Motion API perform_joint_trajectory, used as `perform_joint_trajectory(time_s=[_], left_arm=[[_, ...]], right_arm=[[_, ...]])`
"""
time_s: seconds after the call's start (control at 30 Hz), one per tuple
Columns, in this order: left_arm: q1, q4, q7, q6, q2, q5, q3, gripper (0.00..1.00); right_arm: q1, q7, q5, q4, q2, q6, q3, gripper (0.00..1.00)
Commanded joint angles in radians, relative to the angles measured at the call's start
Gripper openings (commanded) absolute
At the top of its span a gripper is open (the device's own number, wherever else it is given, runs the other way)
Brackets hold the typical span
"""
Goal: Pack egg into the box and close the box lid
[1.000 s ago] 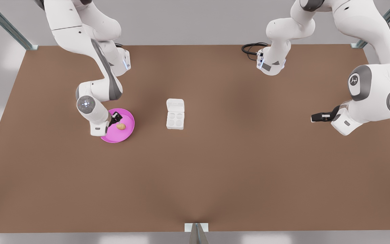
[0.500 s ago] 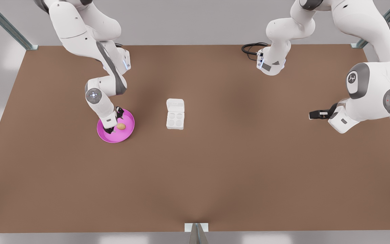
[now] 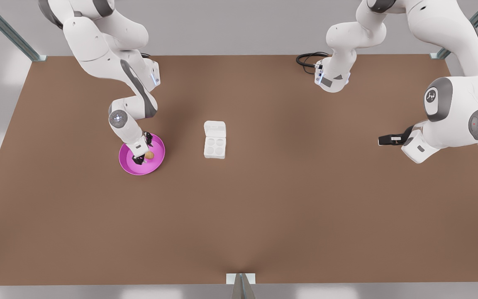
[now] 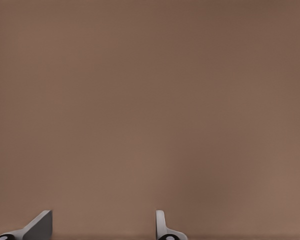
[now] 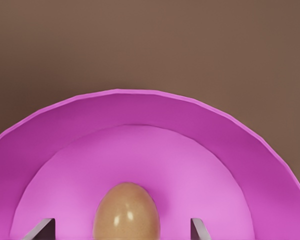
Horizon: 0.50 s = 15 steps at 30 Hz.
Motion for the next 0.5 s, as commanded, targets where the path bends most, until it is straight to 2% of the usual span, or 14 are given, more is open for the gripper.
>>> perform_joint_trajectory(time_s=[0.0,0.47], left_arm=[[-0.001,0.0,-0.005,-0.017,-0.002,0.001,0.0,1.0],[0.0,0.0,-0.005,-0.019,-0.002,0.001,0.0,1.0]], right_arm=[[-0.005,-0.139,0.001,-0.001,0.004,0.015,0.0,1.0],[-0.016,-0.128,-0.001,0.013,0.028,0.022,0.001,0.99]])
